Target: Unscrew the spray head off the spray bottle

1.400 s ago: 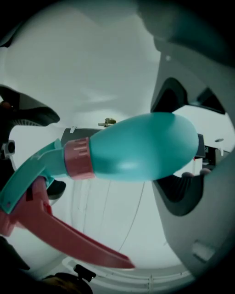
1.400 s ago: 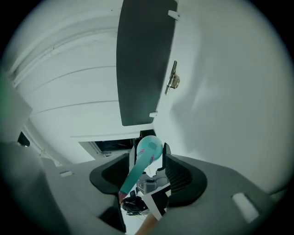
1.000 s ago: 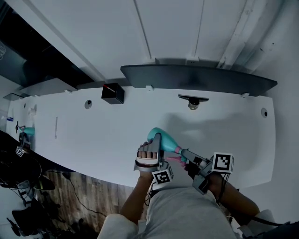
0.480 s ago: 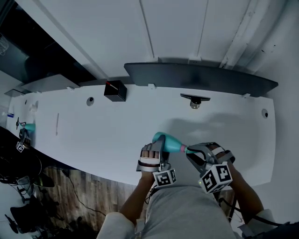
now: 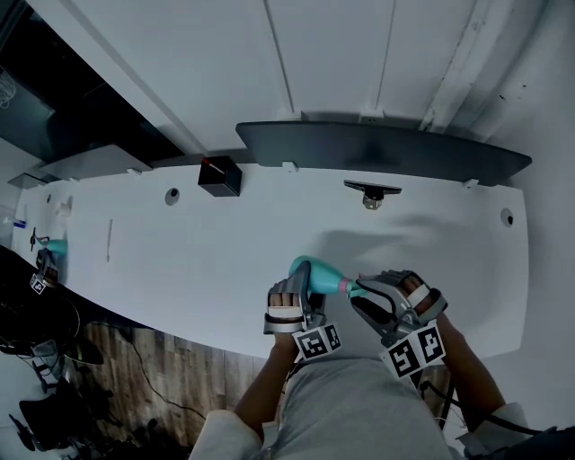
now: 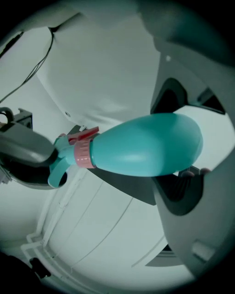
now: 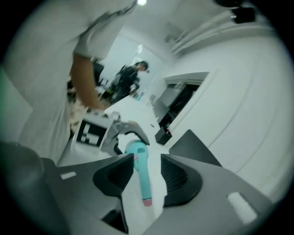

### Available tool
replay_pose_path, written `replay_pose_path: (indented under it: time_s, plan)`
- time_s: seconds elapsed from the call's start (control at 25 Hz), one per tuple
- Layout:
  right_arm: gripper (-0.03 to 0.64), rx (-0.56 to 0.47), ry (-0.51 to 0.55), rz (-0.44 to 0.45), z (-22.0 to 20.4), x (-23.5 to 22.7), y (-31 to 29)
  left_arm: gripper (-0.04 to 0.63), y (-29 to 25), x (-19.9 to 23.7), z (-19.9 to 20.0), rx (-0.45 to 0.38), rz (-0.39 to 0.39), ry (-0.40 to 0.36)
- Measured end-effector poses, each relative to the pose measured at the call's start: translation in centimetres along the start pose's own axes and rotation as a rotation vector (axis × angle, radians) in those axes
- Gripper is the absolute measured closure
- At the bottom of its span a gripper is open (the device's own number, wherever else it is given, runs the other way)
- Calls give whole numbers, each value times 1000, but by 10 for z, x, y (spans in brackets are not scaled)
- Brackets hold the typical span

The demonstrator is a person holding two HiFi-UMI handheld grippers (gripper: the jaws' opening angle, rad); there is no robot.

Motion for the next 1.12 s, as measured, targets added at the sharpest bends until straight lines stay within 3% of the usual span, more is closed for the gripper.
replay_pose_path:
  time_s: [0.08,0.16,0.28,0.32,0.4,0.48,0.6,0.76,0.92,1.08,1.12]
  plan:
    - [339,-183,-414,-47,20,-24,18,198,-1,5,-7,27,25,11]
    - [330,-314,-987,-23,24,-43,34,198,-2,9,-15,51,53,10]
    - [337,-364,-1885,205,2,-31,34,198,-4,16,-22,70,98,-12]
    - [337,-368,-2115,258,-6,-23,29,198,-4,18,-23,70,112,-21]
    - [337,-362,-2392,272,-24,-10,18,199,-3,23,-20,62,145,-46]
    - [336,-357,-2507,237,-36,-6,9,198,0,27,-14,45,188,-86]
    - [339,-302,-2531,176,-47,-2,-3,198,6,30,-6,17,228,-140]
    - [522,-201,-2379,124,-51,2,-10,199,7,24,-3,11,214,-169]
    - [526,-128,-2198,86,-48,-4,-8,199,7,25,-5,15,206,-146]
    - [526,-109,-2167,96,-48,-5,-8,199,5,24,-5,18,197,-135]
    - [526,-108,-2094,110,-43,-6,-9,199,5,23,-5,17,191,-124]
Point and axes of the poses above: the fingertips, and each gripper's own axes: y backward along the fingers, x to its left, z out of its top, the point moved 1 cm from there along y, backward along the fingers, and after that the axes turned 15 degrees about -y, right-handed, at the moved point
